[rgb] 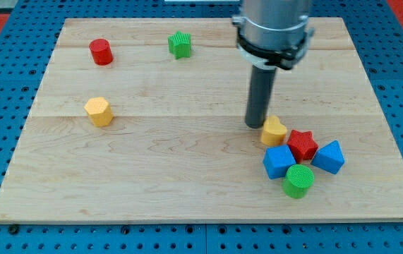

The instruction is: Push the green star towards the center

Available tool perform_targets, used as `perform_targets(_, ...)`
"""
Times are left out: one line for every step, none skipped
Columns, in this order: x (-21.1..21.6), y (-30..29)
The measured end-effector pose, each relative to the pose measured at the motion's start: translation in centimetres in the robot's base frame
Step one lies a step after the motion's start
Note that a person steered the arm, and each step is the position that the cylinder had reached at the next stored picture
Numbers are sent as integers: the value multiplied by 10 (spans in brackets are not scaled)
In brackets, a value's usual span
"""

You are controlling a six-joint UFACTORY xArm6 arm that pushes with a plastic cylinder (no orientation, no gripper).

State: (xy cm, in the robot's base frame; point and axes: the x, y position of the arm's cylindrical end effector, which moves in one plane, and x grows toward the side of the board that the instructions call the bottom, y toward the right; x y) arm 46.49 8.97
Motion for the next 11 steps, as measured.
perform_targets(-23,13)
perform_targets(3,7)
perform_targets(-50,-7)
perform_targets(-161,19)
perform_targets(-242,-31)
perform_targets(-222,-128)
perform_targets(-158,-156)
perform_targets(-111,-168)
perform_targets(-129,-187)
perform_targets(-70,-190)
perform_targets(-3,-207)
